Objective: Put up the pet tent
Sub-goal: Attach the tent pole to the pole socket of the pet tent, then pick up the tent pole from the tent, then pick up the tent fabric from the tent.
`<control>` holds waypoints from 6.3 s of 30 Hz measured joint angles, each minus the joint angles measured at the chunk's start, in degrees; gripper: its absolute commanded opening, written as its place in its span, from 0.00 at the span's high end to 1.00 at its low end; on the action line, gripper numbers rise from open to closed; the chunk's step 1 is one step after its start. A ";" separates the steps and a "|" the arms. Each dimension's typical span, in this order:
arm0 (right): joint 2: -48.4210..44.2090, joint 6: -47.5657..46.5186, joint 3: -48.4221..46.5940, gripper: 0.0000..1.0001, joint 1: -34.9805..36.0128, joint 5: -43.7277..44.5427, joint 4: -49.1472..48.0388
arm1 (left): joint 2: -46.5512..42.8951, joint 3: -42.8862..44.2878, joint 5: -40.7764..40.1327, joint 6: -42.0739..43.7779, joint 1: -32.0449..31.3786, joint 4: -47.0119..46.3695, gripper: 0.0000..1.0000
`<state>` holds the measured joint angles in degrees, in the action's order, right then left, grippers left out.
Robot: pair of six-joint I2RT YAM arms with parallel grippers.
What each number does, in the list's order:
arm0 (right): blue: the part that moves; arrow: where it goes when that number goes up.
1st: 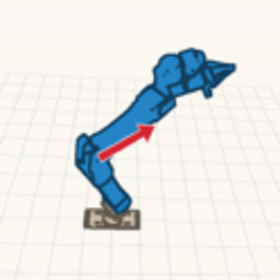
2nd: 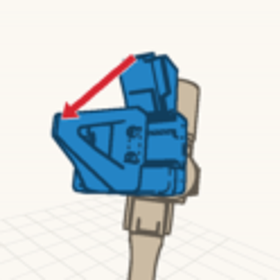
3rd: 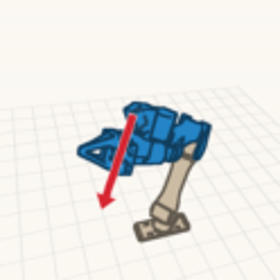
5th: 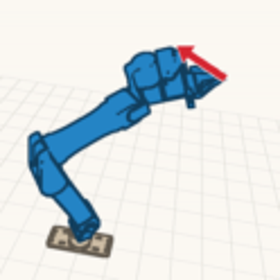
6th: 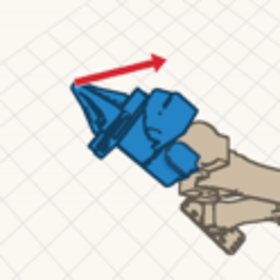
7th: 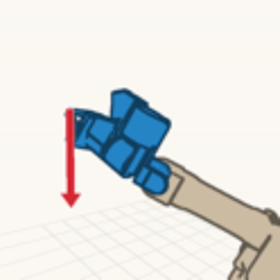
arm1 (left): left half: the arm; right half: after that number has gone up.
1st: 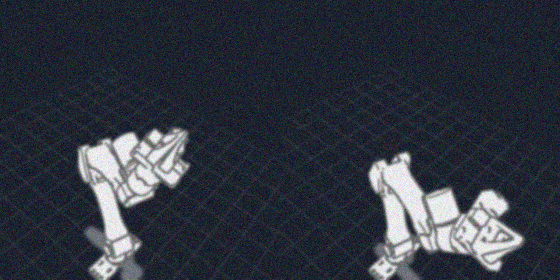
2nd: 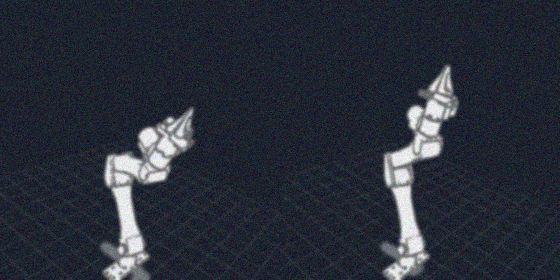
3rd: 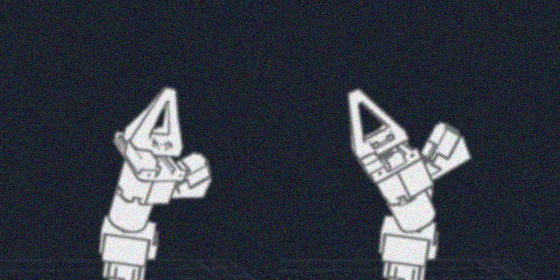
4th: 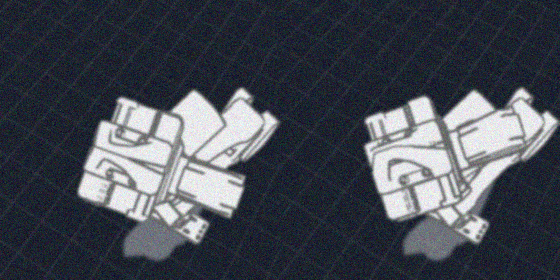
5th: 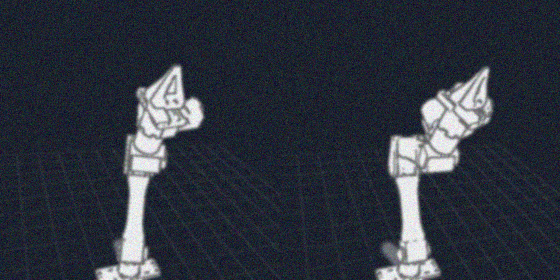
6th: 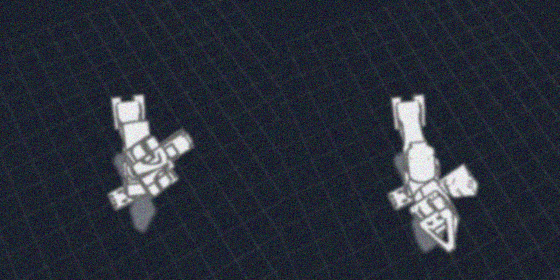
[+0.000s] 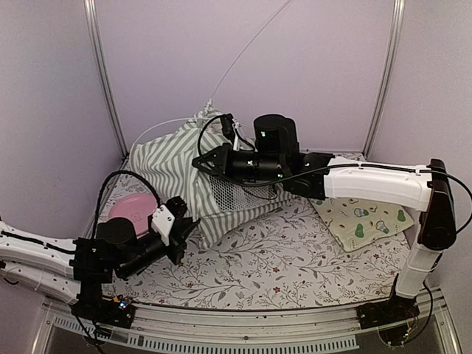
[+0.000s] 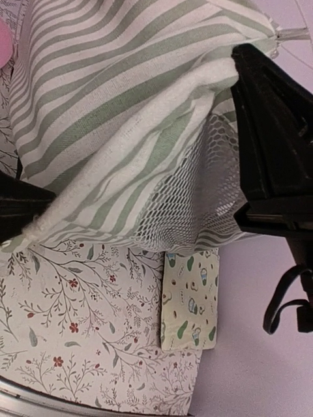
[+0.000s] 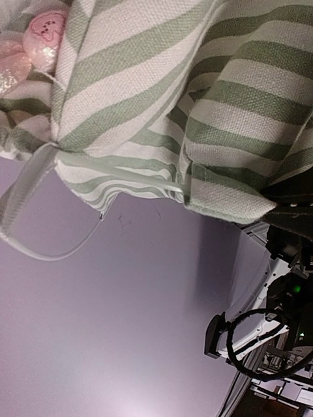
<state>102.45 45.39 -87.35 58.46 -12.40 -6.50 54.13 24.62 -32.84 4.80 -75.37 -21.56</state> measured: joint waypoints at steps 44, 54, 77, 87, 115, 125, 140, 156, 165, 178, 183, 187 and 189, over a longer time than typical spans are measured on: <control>0.07 -4.52 2.97 1.00 -0.52 4.17 -3.43 | -6.95 0.74 22.75 -12.20 12.61 9.38 1.00; 0.15 -4.26 3.37 1.00 -0.46 4.00 -5.14 | -4.63 2.60 29.27 -13.46 15.32 9.86 1.00; 1.09 -4.24 4.37 1.00 0.00 4.50 -9.18 | -5.09 3.08 34.40 -18.82 17.70 9.68 1.00; 1.11 -3.98 6.05 1.00 2.47 5.92 -12.41 | -4.28 4.52 36.74 -22.69 20.41 9.73 1.00; -10.67 -10.34 15.47 0.43 0.13 4.76 -2.21 | 1.57 3.58 38.40 -21.94 25.05 3.80 1.00; -13.42 -10.10 20.37 0.46 3.82 -0.61 1.75 | 5.35 3.76 39.98 -20.44 25.07 1.73 1.00; -8.96 -9.05 20.46 0.65 5.18 -3.21 3.08 | 15.72 13.16 42.69 -18.38 25.09 0.42 1.00; -9.75 -7.54 23.67 1.00 0.70 -10.38 -1.68 | 18.01 15.82 39.76 -17.68 25.16 1.92 0.58; -9.70 -7.21 23.17 1.00 0.22 -12.37 -3.61 | 3.78 6.71 34.97 -20.70 24.48 -2.03 0.51; -7.96 -4.02 20.65 1.00 0.22 -12.72 -8.59 | 2.82 -6.40 23.45 -19.06 14.49 -9.70 0.58; -7.17 -2.97 18.16 1.00 0.24 -12.79 -8.74 | 9.20 -6.34 20.79 -17.20 14.25 -15.13 0.60; -7.10 -2.73 17.38 1.00 0.28 -12.76 -9.16 | 12.04 -6.03 18.53 -15.89 14.25 -17.51 0.62; -7.10 -2.73 17.33 1.00 0.33 -12.76 -9.29 | 12.87 -5.79 17.25 -15.23 14.23 -18.64 0.63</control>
<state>95.35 42.65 -70.02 58.78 -25.17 -15.79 67.00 18.83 -15.59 -10.44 -61.14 -40.21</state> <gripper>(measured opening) 0.022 0.384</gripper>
